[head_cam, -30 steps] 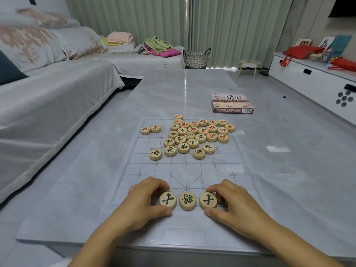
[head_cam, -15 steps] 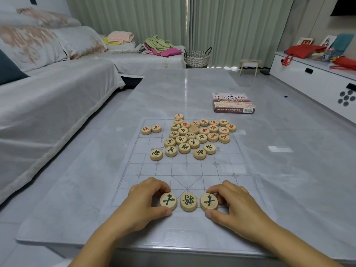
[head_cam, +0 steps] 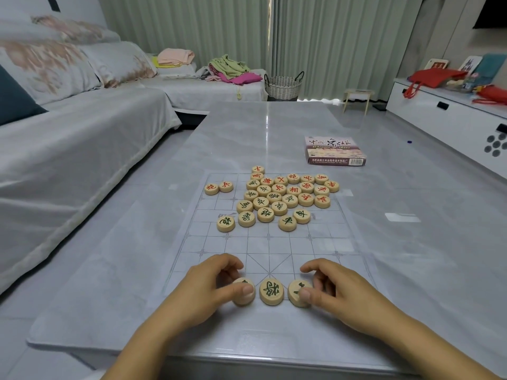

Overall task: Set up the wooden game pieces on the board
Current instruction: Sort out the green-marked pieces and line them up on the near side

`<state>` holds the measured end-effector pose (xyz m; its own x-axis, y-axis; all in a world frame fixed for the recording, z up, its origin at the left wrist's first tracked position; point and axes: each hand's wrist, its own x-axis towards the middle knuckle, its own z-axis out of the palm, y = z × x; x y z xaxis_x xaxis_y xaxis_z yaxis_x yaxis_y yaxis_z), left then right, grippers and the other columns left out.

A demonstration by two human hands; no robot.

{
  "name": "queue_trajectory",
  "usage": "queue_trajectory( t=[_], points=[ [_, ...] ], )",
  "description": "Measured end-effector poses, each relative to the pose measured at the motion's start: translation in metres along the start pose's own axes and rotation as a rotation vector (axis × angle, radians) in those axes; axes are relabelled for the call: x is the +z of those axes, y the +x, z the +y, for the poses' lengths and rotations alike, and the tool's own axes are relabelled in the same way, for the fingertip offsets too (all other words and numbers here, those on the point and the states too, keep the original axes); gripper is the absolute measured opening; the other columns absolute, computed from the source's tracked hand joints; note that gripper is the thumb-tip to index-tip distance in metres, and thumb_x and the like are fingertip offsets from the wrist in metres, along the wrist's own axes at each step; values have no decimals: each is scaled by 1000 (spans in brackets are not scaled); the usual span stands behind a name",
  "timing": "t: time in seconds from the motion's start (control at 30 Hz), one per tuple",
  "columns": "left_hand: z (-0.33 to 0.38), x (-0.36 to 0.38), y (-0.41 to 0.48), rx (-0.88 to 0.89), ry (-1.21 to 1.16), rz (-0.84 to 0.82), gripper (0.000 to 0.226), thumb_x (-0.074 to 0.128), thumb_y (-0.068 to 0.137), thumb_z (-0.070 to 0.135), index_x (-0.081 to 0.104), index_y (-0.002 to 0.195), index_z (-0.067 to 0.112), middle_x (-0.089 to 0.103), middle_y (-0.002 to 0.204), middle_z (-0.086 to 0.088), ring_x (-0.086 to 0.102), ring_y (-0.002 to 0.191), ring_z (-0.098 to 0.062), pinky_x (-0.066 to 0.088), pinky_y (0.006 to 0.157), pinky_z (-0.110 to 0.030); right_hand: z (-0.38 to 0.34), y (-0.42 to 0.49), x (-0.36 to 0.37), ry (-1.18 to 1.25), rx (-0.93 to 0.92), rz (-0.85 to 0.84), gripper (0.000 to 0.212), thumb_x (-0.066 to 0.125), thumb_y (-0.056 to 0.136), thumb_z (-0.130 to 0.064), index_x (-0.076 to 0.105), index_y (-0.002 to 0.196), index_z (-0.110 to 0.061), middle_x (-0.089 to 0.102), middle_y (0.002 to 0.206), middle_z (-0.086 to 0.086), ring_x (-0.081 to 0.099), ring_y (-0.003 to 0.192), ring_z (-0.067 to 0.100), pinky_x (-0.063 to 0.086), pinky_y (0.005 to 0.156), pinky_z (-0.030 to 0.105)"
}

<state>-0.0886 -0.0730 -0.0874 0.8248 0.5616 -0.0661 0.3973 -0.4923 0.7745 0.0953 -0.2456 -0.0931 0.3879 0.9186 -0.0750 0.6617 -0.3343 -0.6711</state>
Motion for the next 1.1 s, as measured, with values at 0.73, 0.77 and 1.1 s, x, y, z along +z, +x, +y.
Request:
queue_trajectory(
  t=[0.73,0.77,1.1],
  points=[
    [-11,-27,71,-224,171,389,37,63,84,27,51,117,16,53,105,-4,53,90,-20,43,75,-29,10,35,-20,295,142,155,11,54,91,-23,63,87,-27,65,62,-3,55,57,5,43,55,17],
    [-13,-24,74,-222,187,378,42,63,84,27,49,122,16,52,113,-5,54,98,-21,45,81,-31,11,42,-23,280,139,181,11,54,91,-22,63,88,-26,65,64,-4,55,59,6,43,55,17],
    [-16,-18,100,-155,334,237,60,63,83,35,39,135,22,45,132,-1,41,121,-21,40,101,-34,-7,182,-46,-198,28,308,21,59,87,-26,60,105,-14,55,106,2,52,92,17,44,81,31]
  ],
)
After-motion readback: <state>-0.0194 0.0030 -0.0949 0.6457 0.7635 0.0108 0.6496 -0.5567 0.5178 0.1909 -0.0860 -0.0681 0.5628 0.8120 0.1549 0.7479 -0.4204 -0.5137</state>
